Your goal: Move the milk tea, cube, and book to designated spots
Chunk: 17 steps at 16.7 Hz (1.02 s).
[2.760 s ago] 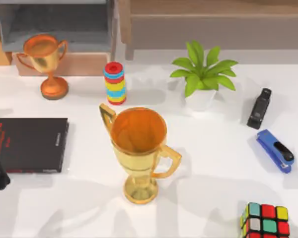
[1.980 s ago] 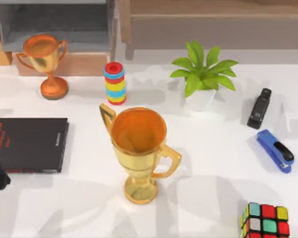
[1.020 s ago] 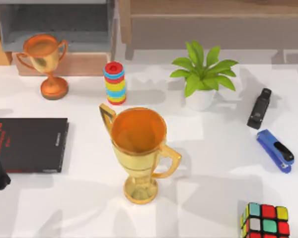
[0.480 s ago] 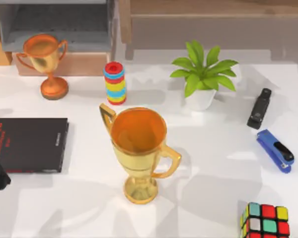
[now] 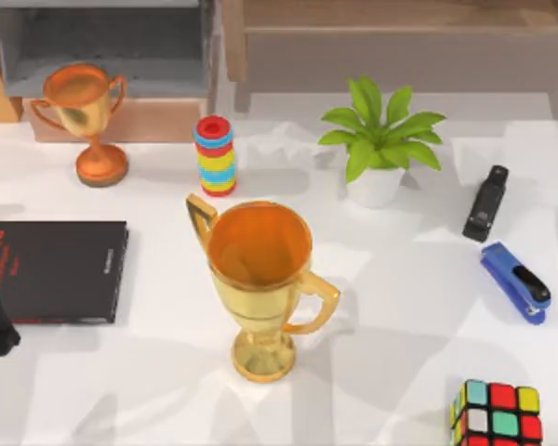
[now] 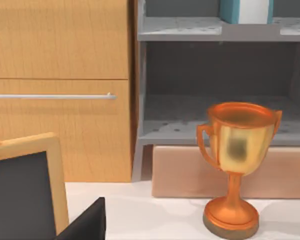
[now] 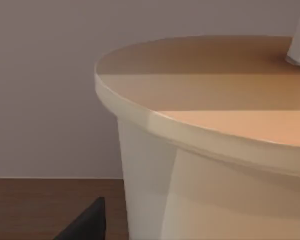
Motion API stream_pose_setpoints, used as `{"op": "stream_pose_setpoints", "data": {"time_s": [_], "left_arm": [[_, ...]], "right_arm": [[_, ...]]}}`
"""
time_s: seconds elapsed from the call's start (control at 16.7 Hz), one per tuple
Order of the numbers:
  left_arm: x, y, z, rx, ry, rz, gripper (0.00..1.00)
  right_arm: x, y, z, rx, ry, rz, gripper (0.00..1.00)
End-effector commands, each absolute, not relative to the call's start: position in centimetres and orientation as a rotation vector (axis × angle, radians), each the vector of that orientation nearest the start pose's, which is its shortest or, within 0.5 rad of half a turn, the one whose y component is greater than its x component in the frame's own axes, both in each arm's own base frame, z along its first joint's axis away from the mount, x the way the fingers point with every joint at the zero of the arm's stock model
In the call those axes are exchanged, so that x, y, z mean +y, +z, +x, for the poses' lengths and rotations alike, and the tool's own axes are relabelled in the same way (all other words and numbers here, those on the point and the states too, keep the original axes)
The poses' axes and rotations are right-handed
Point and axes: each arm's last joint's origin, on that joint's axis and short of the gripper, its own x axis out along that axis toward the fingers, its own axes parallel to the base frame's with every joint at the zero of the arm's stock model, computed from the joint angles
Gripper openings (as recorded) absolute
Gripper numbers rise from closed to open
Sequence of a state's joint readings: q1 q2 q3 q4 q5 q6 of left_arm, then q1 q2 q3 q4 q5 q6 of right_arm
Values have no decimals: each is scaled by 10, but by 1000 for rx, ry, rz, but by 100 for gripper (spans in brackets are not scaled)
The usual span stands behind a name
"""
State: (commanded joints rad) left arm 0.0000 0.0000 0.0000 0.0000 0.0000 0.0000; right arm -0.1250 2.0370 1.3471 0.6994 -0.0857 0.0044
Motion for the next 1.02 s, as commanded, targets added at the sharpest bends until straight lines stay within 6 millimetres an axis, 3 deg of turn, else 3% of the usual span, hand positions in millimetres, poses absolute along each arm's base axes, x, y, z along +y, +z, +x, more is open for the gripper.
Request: {"op": "stream_pose_setpoints", "data": {"time_s": [0.18, 0.96, 1.02], "left_arm": [[-1, 160, 106, 0, 0, 0, 100], [-1, 160, 106, 0, 0, 0, 100], [-1, 160, 106, 0, 0, 0, 100]], "right_arm": [[-51, 226, 467, -8, -16, -11, 100], [-51, 226, 467, -8, -16, -11, 2], [-51, 226, 467, -8, -16, -11, 0]]}}
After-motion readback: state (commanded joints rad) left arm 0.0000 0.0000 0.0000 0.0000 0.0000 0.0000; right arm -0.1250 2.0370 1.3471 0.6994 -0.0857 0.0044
